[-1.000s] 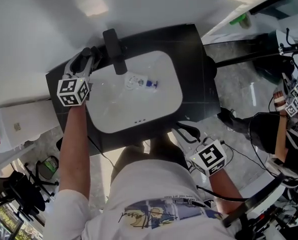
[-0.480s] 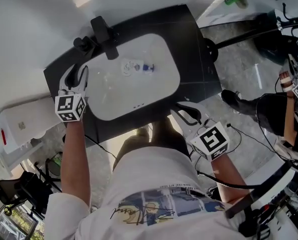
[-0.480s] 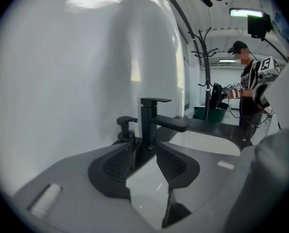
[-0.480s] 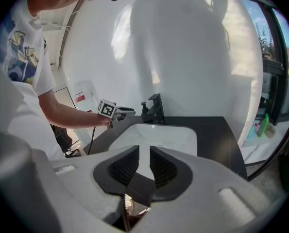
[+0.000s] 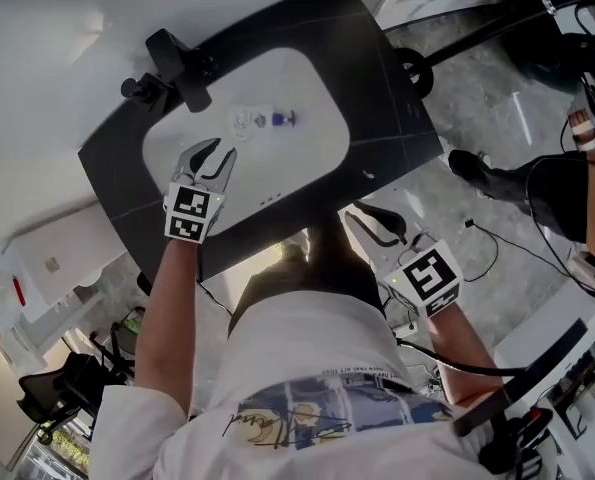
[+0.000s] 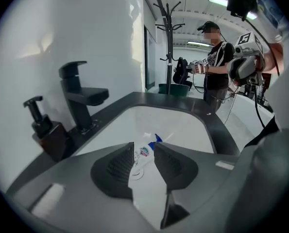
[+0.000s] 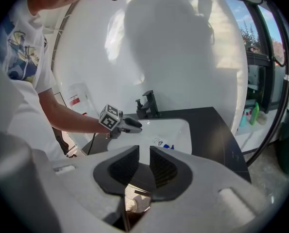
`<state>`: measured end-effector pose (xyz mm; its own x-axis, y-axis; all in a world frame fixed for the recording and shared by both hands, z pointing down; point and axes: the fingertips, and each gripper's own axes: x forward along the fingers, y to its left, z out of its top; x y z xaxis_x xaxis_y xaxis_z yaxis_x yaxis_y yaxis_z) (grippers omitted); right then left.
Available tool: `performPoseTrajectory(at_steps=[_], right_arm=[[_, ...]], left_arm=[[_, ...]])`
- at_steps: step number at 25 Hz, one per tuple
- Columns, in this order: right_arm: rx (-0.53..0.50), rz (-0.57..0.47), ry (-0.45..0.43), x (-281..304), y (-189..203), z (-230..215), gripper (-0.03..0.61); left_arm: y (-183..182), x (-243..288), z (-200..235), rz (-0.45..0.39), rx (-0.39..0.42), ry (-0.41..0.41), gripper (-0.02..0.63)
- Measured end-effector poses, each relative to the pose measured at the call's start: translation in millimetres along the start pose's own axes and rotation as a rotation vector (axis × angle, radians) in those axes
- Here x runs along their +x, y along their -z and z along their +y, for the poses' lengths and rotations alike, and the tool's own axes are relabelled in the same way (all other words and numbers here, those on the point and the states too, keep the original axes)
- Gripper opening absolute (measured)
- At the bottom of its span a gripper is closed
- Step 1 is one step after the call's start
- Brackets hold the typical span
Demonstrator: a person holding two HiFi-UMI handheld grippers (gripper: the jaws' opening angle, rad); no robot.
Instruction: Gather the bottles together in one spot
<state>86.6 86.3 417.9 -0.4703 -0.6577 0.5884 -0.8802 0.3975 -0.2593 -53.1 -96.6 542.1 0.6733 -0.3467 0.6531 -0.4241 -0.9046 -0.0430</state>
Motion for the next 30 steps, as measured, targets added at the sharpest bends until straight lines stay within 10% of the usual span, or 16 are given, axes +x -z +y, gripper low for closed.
performPoseTrajectory(at_steps=[30], right_arm=[[0.112,0.090,0.124,-32.3,34.4,-82.5,0.069]], left_arm=[[55.0,201.4,-72.4,0.601,0.719,0.341,0.153]])
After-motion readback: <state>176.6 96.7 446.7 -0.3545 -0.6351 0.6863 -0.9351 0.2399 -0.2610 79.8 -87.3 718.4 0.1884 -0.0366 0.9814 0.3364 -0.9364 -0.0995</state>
